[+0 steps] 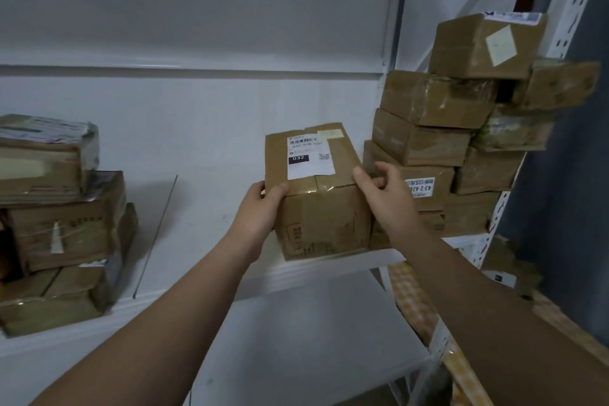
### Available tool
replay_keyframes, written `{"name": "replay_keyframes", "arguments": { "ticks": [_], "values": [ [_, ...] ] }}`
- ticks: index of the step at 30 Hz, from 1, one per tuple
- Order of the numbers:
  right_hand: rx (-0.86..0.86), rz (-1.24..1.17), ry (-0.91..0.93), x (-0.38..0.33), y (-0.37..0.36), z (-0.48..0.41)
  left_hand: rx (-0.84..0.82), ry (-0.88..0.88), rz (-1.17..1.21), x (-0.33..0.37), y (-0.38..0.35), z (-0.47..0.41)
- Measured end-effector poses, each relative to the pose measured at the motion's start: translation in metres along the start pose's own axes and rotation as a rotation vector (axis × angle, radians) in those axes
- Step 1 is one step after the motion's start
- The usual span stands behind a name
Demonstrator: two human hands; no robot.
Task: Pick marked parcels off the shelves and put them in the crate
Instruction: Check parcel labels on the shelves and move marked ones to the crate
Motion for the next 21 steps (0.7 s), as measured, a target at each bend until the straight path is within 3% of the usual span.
{"name": "replay_keyframes", "arguments": {
  "ticks": [5, 10, 21],
  "values": [
    [-0.217, -0.192, 0.044, 0.004, -0.017, 0.031, 0.029, -0.237, -0.066, -0.02, 0.022, 0.027],
    [-0.238, -0.146, 0.221, -0.003, -0.04, 0.058, 0.146, -0.367, -0.279, -0.012, 0.051, 0.042],
    [-0.175, -0.236, 0.192, -0.039, -0.07, 0.126, 0.098, -0.423, -0.245, -0.013, 0.107, 0.078]
  ]
}}
Point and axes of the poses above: each hand's wrist, its own z-axis away from the middle knuckle, its own y-axis out of the back of the hand, x = y × z, the point moved 2 cm from there along -z, towards the middle knuckle, and after that the axes turned 2 degrees about -z, right-handed, at the moved point
